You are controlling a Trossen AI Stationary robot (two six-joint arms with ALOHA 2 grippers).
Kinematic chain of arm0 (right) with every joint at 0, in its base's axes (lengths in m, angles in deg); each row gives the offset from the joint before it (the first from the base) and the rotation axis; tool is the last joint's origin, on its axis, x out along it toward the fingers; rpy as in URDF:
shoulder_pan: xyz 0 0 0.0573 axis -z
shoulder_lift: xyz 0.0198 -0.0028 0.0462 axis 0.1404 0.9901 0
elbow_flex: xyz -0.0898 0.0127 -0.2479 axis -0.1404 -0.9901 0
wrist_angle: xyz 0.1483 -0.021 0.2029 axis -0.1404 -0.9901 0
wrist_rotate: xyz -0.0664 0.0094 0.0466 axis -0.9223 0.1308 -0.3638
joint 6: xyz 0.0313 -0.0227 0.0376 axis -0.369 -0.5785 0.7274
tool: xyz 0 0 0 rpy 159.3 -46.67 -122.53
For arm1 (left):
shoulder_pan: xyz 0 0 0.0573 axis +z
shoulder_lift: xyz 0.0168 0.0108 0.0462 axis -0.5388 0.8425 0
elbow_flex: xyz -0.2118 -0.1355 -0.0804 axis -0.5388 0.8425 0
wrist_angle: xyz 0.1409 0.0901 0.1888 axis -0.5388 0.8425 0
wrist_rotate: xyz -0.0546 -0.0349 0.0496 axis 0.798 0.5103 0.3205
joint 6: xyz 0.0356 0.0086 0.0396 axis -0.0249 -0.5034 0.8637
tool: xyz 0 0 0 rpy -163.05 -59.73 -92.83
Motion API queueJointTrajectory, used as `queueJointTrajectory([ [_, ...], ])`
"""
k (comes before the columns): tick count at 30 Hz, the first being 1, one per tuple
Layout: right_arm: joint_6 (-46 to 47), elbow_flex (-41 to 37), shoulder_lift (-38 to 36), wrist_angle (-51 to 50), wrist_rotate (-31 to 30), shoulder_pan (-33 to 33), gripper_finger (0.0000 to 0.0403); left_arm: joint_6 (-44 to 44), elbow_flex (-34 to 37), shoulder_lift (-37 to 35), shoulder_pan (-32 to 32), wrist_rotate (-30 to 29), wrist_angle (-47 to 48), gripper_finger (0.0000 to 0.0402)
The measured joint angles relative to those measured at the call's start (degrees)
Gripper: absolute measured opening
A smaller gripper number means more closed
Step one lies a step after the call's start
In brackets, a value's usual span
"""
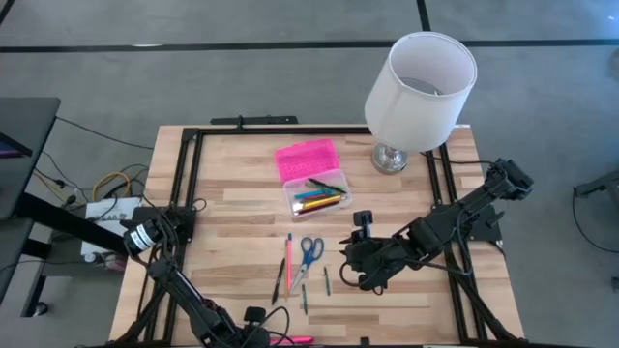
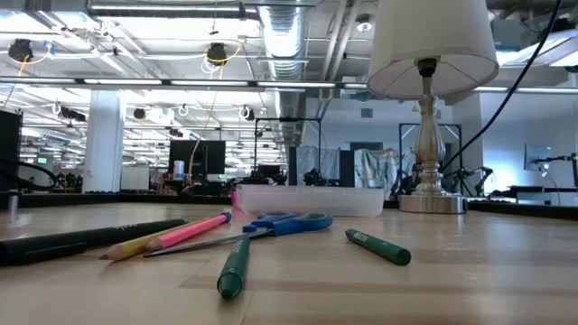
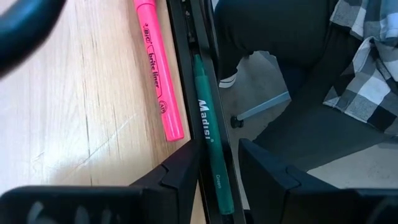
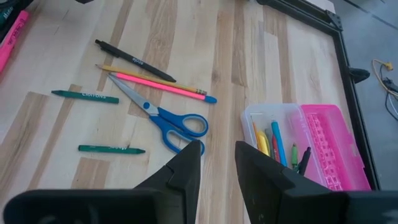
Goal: Pick & place school supplies into a supply box
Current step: Put the green crayon into the pink supply box
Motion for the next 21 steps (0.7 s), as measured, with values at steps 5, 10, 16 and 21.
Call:
queueJointTrajectory([
  [5, 0.0, 0.0, 0.0, 0.0, 0.0, 0.0, 0.0095, 0.0, -0.7, 0.1, 0.0, 0.0, 1.0, 0.0112],
  [10, 0.0, 0.0, 0.0, 0.0, 0.0, 0.0, 0.0095, 1.7, -2.1, 0.3, -0.4, -1.2, 2.3, 0.0112],
  [16, 0.0, 0.0, 0.0, 0.0, 0.0, 0.0, 0.0095, 0.5, -2.2, 0.3, -0.4, -1.5, 3.4, 0.0112],
  [21, 0.0, 0.0, 0.0, 0.0, 0.0, 0.0, 0.0095, -0.1, -2.2, 0.4, -0.4, -1.6, 3.5, 0.0112],
])
